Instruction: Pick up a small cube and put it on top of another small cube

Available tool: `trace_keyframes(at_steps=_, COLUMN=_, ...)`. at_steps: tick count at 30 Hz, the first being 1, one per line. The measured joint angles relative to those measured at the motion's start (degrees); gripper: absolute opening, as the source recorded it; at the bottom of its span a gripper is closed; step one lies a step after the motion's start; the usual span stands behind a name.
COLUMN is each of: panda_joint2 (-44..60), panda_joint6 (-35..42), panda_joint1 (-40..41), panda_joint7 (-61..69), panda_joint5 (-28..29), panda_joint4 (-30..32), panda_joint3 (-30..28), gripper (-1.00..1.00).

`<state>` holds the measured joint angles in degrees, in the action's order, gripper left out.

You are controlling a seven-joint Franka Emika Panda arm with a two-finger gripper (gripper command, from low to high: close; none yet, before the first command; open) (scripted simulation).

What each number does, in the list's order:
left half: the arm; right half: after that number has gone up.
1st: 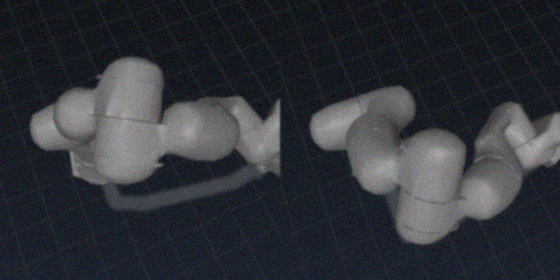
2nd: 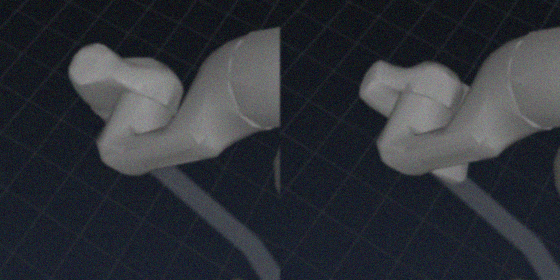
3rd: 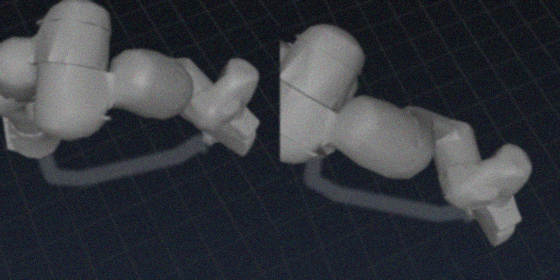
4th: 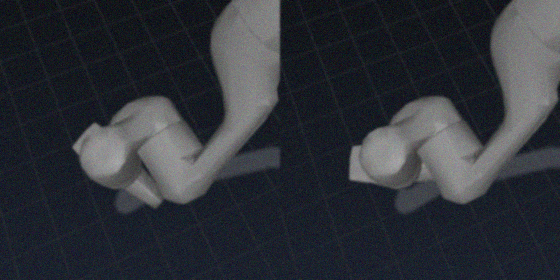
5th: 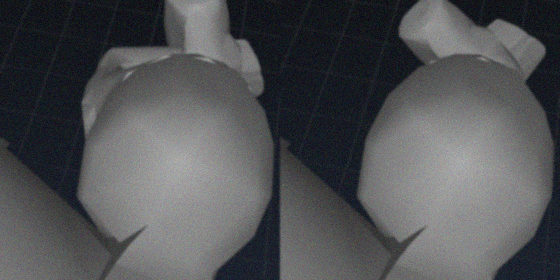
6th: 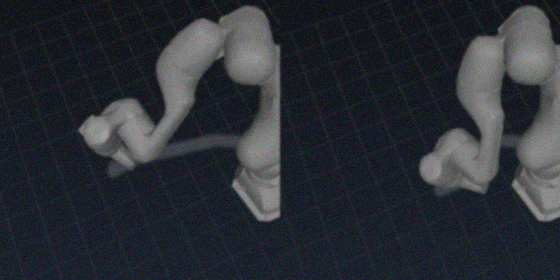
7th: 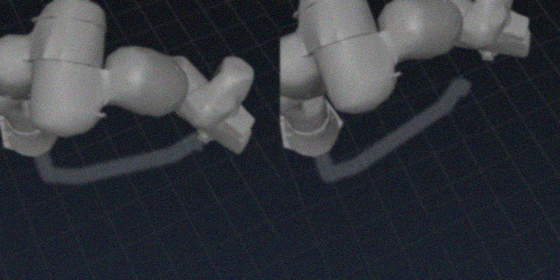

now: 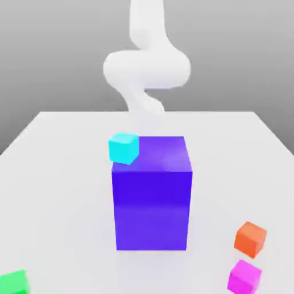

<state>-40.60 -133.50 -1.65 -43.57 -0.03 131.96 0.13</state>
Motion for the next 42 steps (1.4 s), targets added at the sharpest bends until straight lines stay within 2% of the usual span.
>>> trace_keyframes(at_steps=17, panda_joint2=35.7, panda_joint6=-11.7, panda_joint1=-9.1, panda_joint7=15.3, panda_joint5=0.0, panda_joint4=1.2, panda_joint3=3.4, gripper=0.00)
trace_keyframes(at_steps=28, panda_joint2=58.6, panda_joint6=-19.4, panda_joint1=-13.8, panda_joint7=21.9, panda_joint5=4.2, panda_joint4=1.9, panda_joint3=5.9, gripper=0.00)
trace_keyframes(at_steps=32, panda_joint2=66.9, panda_joint6=-25.1, panda_joint1=-15.1, panda_joint7=21.3, panda_joint5=6.0, panda_joint4=0.5, panda_joint3=4.8, gripper=0.00)
trace_keyframes(at_steps=33, panda_joint2=68.6, panda_joint6=-26.4, panda_joint1=-15.4, panda_joint7=21.1, panda_joint5=6.3, panda_joint4=0.1, panda_joint3=4.4, gripper=-1.00)
trace_keyframes(at_steps=39, panda_joint2=69.5, panda_joint6=-27.0, panda_joint1=-15.5, panda_joint7=20.9, panda_joint5=6.5, panda_joint4=-0.1, panda_joint3=4.3, gripper=-1.00)
trace_keyframes(at_steps=42, panda_joint2=65.8, panda_joint6=-24.2, panda_joint1=-14.9, panda_joint7=21.4, panda_joint5=5.8, panda_joint4=0.7, panda_joint3=5.0, gripper=-1.00)
